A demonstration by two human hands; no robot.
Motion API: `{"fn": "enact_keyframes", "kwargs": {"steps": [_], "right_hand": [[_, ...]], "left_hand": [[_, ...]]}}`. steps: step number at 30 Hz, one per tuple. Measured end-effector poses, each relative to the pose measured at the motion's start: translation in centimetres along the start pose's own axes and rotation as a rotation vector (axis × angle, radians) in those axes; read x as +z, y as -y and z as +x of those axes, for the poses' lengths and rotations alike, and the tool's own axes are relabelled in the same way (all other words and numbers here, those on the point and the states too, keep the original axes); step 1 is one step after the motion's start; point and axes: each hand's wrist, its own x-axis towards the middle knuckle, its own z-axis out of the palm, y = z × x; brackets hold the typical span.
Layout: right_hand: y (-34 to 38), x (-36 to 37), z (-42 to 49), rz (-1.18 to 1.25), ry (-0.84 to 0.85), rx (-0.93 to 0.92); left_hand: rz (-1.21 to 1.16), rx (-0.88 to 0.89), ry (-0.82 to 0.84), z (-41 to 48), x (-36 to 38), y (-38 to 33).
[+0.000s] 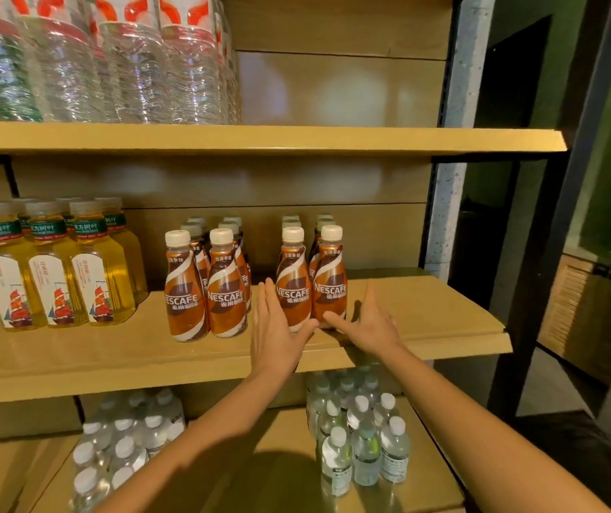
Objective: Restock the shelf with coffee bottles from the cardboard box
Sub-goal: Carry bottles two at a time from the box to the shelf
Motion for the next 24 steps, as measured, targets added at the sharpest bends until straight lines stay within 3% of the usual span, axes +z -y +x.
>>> {"fn": "enact_keyframes", "kwargs": {"steps": [3, 11, 16, 24], "right_hand": [[-1.5, -3.3, -2.4, -0.192, -0.093, -0.033], [-7.7, -15.1, -11.7, -0.517, -0.199, -0.096], [-13.6, -22.6, -19.9, -0.751, -0.141, 0.153], [-23.2, -36.0, -34.3, -0.848, -0.183, 0.531]], "left_hand": [[0.061, 0.231, -0.044, -2.3, -0.5, -2.9], [0.131, 0.503, 0.483, -5.4, 3.9, -13.0], [0.308, 0.831, 0.749, -10.0, 9.5, -19.5], [0.248, 1.126, 0.844, -21.8, 19.6, -34.1]]}}
